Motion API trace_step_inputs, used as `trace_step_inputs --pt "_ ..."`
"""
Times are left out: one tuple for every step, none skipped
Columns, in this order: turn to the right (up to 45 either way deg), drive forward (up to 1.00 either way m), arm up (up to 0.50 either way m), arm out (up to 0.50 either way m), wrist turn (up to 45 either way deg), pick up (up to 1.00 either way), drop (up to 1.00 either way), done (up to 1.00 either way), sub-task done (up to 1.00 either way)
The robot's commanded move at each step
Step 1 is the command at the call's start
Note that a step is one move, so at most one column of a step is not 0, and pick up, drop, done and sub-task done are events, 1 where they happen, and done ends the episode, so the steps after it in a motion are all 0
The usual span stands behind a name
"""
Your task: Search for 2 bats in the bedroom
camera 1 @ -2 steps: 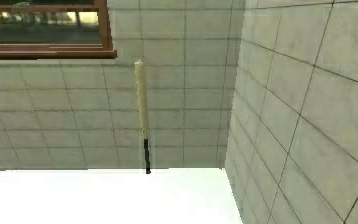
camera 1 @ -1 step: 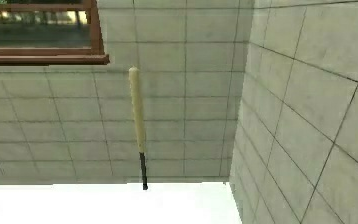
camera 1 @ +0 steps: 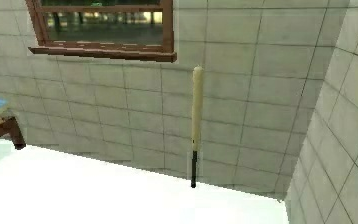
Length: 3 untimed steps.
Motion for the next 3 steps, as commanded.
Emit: trace_step_inputs --pt "0.0 0.10 0.00 0.00 0.0 0.00 0.00 0.00 0.00" --pt "18.0 0.00 0.00 0.00 0.0 0.00 0.00 0.00 0.00" --pt "3.0 0.00 0.00 0.00 0.0 0.00 0.00 0.00 0.00"
